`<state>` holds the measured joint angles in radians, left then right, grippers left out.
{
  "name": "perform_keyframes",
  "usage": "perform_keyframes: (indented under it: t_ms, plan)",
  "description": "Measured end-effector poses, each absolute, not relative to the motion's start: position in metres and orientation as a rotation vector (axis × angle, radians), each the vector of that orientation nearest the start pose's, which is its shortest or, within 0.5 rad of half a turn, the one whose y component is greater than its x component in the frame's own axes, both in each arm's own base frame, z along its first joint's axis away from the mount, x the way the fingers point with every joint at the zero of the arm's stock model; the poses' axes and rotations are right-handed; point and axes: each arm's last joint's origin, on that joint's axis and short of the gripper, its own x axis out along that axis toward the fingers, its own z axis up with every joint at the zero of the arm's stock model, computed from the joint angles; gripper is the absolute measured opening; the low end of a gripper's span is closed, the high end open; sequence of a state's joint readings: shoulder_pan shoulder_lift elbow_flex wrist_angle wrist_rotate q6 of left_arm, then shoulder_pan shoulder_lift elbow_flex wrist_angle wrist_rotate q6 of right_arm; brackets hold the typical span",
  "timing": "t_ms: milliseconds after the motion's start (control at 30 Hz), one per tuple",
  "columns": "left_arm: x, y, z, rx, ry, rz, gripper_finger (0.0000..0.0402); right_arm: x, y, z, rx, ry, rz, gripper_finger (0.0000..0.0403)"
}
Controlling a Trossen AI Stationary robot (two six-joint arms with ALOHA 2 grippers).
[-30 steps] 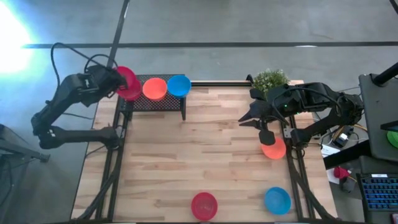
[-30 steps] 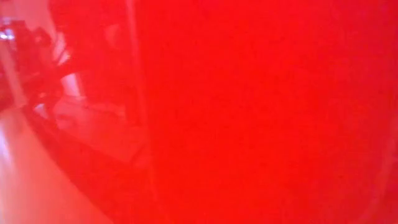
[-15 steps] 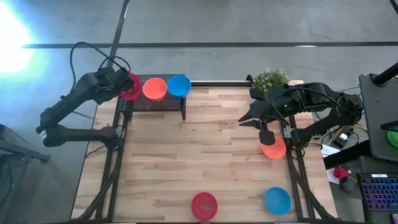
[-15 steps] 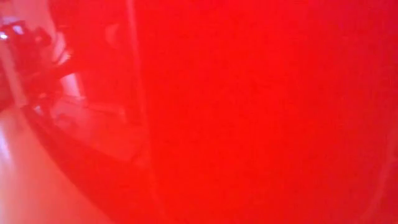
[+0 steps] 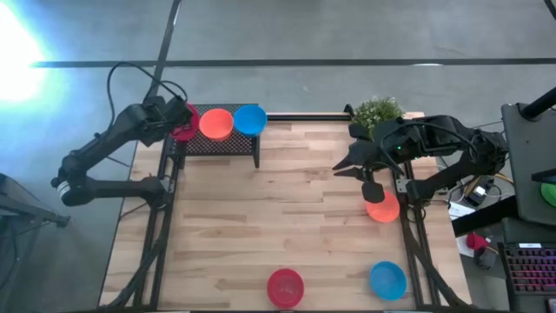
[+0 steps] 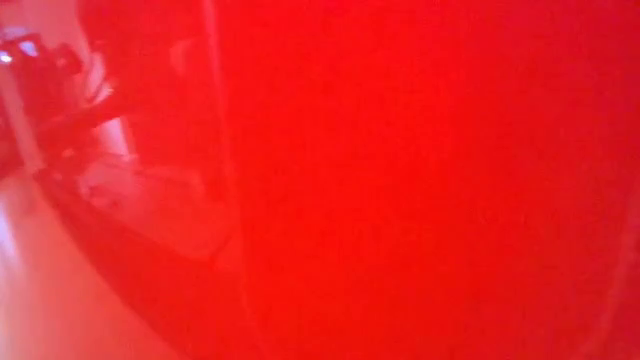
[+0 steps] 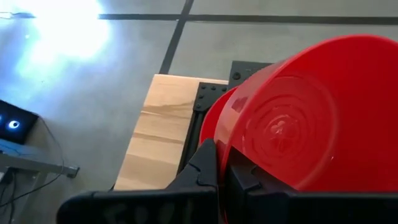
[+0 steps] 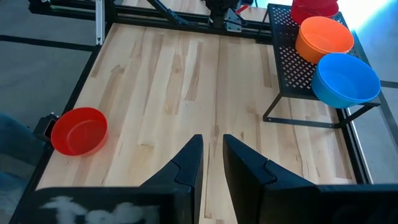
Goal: Pick & Place Mini bowls
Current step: Stack the top red bowl on top of the red bowl on the shelf
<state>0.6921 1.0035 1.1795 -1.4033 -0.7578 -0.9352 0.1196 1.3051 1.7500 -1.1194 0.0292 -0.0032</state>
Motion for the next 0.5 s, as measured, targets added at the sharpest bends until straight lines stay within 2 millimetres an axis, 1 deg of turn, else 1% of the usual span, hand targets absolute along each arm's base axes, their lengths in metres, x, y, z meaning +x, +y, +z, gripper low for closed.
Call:
perform_keyframes:
  t_ms: [200, 500]
  plan:
    - [0.096, 0.109, 0.332, -0.627, 0.641, 1.768, 0.0, 0.22, 0.026, 0.457, -0.054, 0.673, 0.088, 0.0057]
    - [0.097, 0.11, 0.33, -0.64, 0.64, 1.759, 0.0001, 0.22, 0.025, 0.458, -0.076, 0.67, 0.09, 0.0057]
